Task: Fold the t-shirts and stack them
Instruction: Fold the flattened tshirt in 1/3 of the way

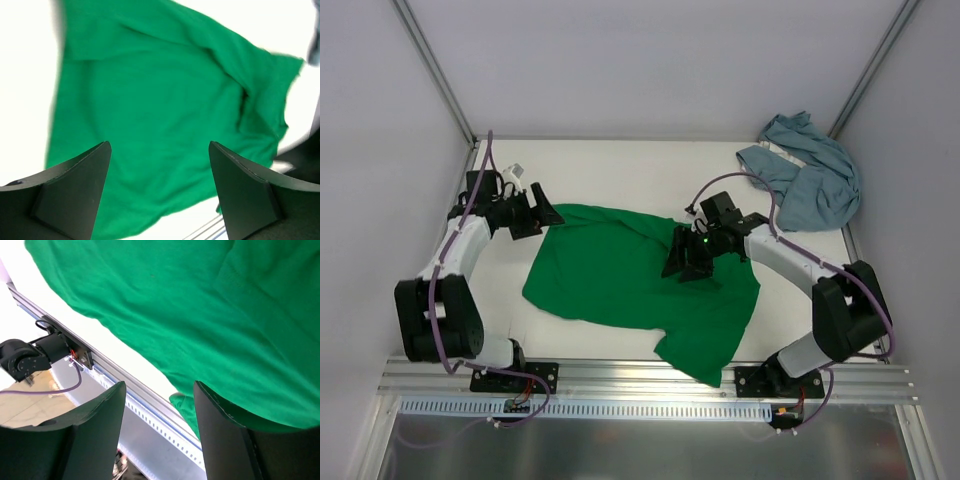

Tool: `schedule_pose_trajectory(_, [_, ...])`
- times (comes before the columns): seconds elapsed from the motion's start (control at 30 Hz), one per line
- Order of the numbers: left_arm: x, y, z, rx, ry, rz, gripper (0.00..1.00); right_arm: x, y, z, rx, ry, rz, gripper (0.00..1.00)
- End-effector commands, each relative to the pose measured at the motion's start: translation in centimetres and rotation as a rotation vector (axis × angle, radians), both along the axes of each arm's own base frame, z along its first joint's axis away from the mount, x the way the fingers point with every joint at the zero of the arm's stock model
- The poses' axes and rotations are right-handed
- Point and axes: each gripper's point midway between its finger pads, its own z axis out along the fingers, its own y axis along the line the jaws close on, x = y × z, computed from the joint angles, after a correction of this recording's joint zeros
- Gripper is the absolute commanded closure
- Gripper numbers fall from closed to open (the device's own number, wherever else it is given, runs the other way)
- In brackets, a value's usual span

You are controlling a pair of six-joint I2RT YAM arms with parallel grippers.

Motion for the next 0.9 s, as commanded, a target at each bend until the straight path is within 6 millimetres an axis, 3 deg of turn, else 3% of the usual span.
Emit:
schedule_pose_trajectory(0.0, [2.4, 2.0, -1.7, -0.052, 0.044, 0.045, 0.20, 0.3, -0.9, 3.3, -0.016, -0.095, 0.001, 0.39])
schedule_pose_trajectory(0.07, [3.3, 2.8, -3.4, -0.116, 0.106, 0.085, 0.25, -0.1, -1.4, 4.5, -0.018, -0.126, 0.000, 0.39])
schedule_pose_trajectory(0.2, [6.2, 3.6, -4.0, -0.131, 0.101, 0.104, 0.25, -0.5, -2.4, 6.0, -0.015, -0.166, -0.016, 0.38])
schedule_pose_trajectory(0.4, [9.4, 3.8, -5.0, -0.170, 0.078, 0.121, 0.26, -1.0, -3.4, 6.2, -0.009, -0.171, -0.037, 0.37])
schedule_pose_trajectory(0.63, [10.6, 4.2, -7.5, -0.165, 0.112, 0.122, 0.27, -1.2, -3.4, 5.6, -0.007, -0.153, -0.038, 0.37])
schedule_pose_trajectory(0.87, [12.2, 4.0, -8.5, -0.209, 0.099, 0.120, 0.28, -0.9, -3.2, 5.9, 0.002, -0.151, -0.041, 0.37])
